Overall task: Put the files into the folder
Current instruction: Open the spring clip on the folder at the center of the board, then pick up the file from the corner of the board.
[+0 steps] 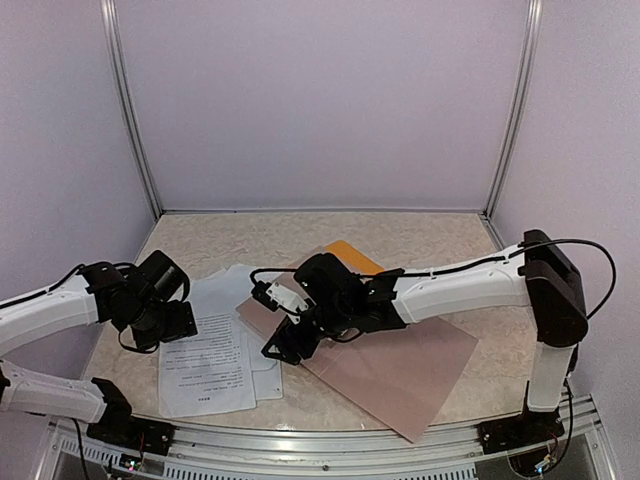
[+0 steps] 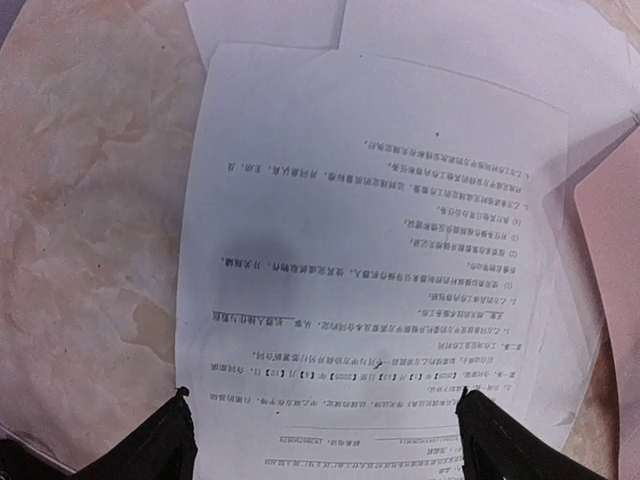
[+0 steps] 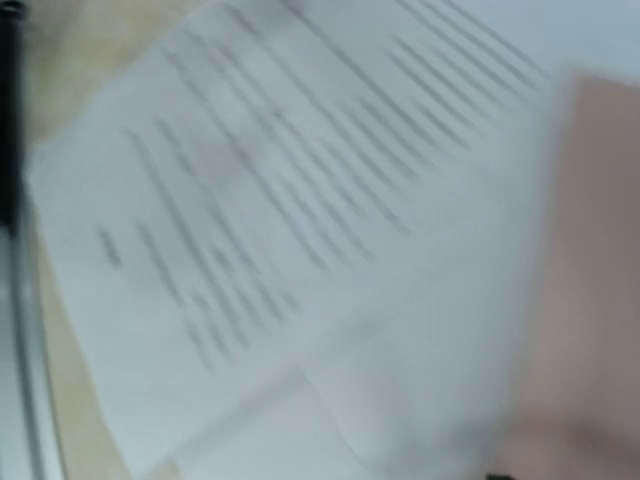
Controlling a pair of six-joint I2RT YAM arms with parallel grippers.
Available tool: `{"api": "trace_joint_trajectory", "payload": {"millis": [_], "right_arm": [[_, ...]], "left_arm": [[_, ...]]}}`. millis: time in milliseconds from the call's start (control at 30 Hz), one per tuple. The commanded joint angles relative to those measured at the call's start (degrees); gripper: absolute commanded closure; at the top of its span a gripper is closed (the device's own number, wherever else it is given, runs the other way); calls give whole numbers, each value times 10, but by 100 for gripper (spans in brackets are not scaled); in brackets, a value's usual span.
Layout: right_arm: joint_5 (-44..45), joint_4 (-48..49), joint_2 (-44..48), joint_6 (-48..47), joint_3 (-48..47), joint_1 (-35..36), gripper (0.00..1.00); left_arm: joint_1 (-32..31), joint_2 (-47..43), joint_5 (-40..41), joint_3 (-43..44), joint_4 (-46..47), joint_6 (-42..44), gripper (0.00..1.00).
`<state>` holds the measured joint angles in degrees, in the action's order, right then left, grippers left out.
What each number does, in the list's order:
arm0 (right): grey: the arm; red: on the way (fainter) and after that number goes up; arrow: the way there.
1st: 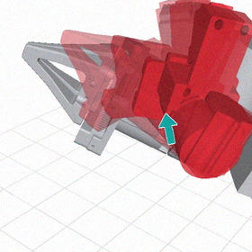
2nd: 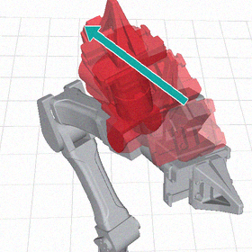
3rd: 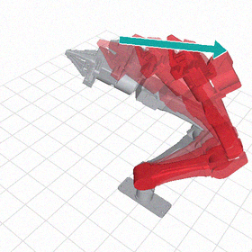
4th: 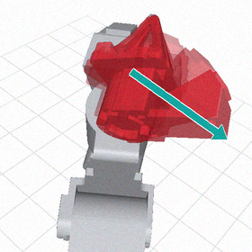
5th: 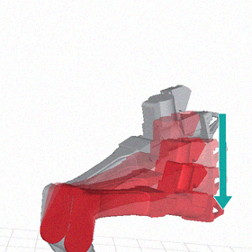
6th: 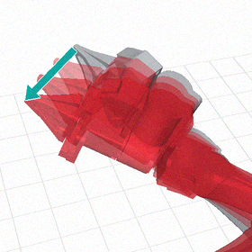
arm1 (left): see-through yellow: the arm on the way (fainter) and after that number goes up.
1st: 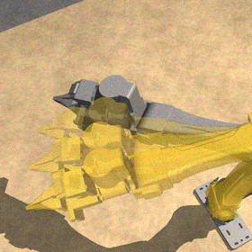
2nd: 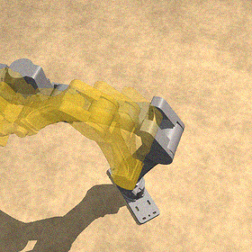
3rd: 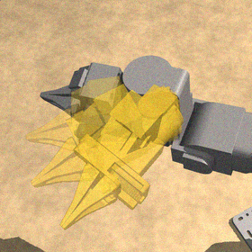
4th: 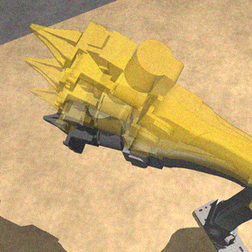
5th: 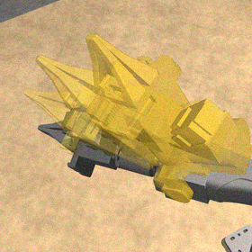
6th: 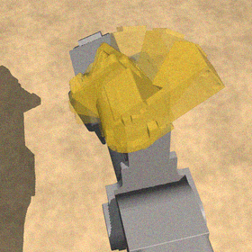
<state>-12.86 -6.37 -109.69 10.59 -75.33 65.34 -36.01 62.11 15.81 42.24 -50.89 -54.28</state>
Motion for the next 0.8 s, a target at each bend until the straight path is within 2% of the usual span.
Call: {"api": "trace_joint_trajectory", "payload": {"millis": [0,233,333,467,600,767], "right_arm": [[-50,-1,-91,2,-82,22,32],[-96,-27,-189,14,-201,29,34],[-102,-36,-215,23,-235,34,35],[-89,-34,-233,32,-242,34,37],[-80,-35,-250,38,-241,34,39],[-67,-35,-264,48,-239,34,41]], "left_arm": [[17,-42,-40,-21,-62,-76,14],[58,-32,-1,-45,-67,-119,16],[92,-36,-25,-84,-27,-120,19],[114,-57,-43,-123,4,-115,24],[132,-82,-75,-139,29,-98,24],[155,-71,-101,-145,57,-74,25]]}}
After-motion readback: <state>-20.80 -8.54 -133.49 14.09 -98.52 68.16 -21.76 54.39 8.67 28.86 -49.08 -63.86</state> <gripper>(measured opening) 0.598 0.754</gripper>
